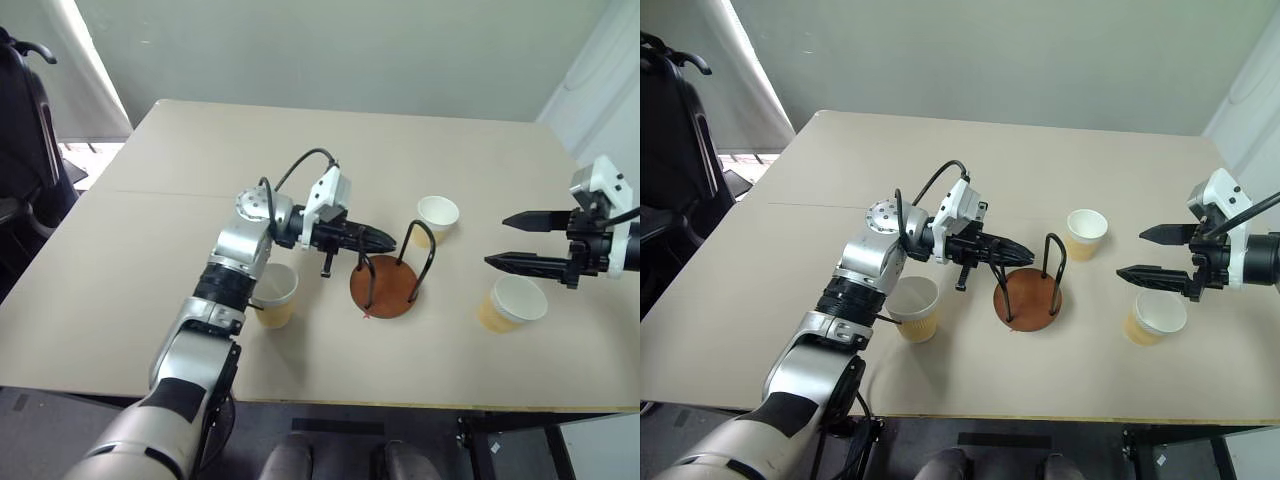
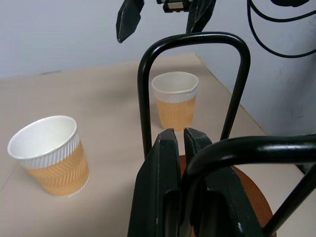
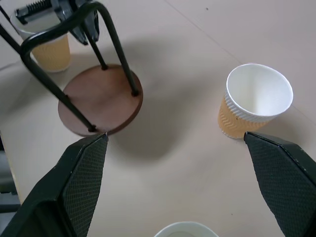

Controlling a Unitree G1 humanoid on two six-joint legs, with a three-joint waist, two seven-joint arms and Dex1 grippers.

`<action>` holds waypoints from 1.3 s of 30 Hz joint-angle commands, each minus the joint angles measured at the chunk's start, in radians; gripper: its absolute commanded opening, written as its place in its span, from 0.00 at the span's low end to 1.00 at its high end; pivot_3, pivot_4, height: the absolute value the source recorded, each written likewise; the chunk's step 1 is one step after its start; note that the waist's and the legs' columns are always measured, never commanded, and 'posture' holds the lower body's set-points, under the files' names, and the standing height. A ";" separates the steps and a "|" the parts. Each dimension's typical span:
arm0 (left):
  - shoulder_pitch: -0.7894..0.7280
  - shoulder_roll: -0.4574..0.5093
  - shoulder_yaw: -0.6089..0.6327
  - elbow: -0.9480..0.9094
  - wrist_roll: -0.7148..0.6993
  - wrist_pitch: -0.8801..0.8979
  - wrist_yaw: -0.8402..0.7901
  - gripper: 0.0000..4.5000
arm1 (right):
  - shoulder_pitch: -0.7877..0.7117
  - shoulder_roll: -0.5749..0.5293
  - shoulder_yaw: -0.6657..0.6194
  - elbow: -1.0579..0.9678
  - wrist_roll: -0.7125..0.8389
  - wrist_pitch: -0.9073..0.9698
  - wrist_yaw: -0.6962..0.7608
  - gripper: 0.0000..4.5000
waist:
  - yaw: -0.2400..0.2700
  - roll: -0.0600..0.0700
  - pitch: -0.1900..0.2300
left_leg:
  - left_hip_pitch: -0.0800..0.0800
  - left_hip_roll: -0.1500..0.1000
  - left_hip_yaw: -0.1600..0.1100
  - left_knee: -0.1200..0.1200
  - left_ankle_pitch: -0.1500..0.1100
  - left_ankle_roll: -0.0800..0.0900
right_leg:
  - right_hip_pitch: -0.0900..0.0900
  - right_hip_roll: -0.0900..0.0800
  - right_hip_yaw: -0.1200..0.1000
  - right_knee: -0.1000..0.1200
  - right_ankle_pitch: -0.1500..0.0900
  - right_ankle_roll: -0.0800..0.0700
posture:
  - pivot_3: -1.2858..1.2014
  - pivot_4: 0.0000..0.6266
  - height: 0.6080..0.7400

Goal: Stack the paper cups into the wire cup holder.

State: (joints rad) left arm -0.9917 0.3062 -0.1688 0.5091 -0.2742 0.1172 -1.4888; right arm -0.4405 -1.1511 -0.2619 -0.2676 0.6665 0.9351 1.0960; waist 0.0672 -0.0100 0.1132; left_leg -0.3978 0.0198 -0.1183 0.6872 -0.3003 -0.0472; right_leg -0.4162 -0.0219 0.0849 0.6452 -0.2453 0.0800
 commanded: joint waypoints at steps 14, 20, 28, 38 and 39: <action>0.021 0.020 -0.041 -0.034 0.013 -0.011 -0.037 0.42 | -0.017 -0.011 -0.029 -0.031 0.032 -0.003 -0.031 1.00 | 0.001 0.000 0.000 | 0.000 -0.001 0.001 0.005 -0.001 0.002 | 0.000 0.000 0.000 0.001 0.000 0.001 | 0.52 0.24 1.00; 0.021 0.011 -0.027 -0.067 -0.017 0.027 -0.028 0.93 | -0.026 -0.009 -0.019 -0.024 0.028 -0.008 -0.029 1.00 | 0.001 0.000 0.000 | 0.000 -0.001 0.001 0.007 -0.002 0.004 | 0.002 0.000 0.000 0.001 -0.001 0.002 | 0.52 0.24 1.00; -0.007 0.039 -0.026 -0.065 -0.030 0.057 -0.067 1.00 | -0.028 -0.009 -0.014 -0.030 0.033 -0.002 -0.025 1.00 | 0.000 0.000 0.000 | 0.000 -0.002 0.001 0.011 -0.003 0.005 | 0.003 0.000 0.000 0.001 -0.001 0.003 | 0.52 0.24 1.00; 0.002 0.090 -0.037 -0.102 -0.026 0.040 -0.110 1.00 | -0.049 0.012 0.015 -0.043 0.046 0.005 -0.027 1.00 | 0.000 0.000 0.000 | 0.000 -0.002 0.000 0.011 -0.003 0.006 | 0.003 0.000 0.000 0.001 -0.001 0.004 | 0.52 0.24 1.00; 0.005 0.094 -0.037 -0.107 -0.027 0.041 -0.112 1.00 | -0.053 0.015 0.019 -0.047 0.052 0.008 -0.027 1.00 | 0.000 0.001 0.000 | 0.000 -0.002 0.000 0.011 -0.003 0.006 | 0.003 0.000 0.000 0.001 -0.001 0.004 | 0.52 0.24 1.00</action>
State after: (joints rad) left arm -0.9759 0.3920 -0.2113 0.4457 -0.2831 0.1709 -1.5666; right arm -0.4726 -1.1349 -0.2334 -0.2861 0.6964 0.9454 1.0700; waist 0.0667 -0.0095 0.1129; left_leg -0.3979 0.0180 -0.1179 0.6982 -0.3035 -0.0416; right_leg -0.4131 -0.0222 0.0852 0.6463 -0.2459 0.0836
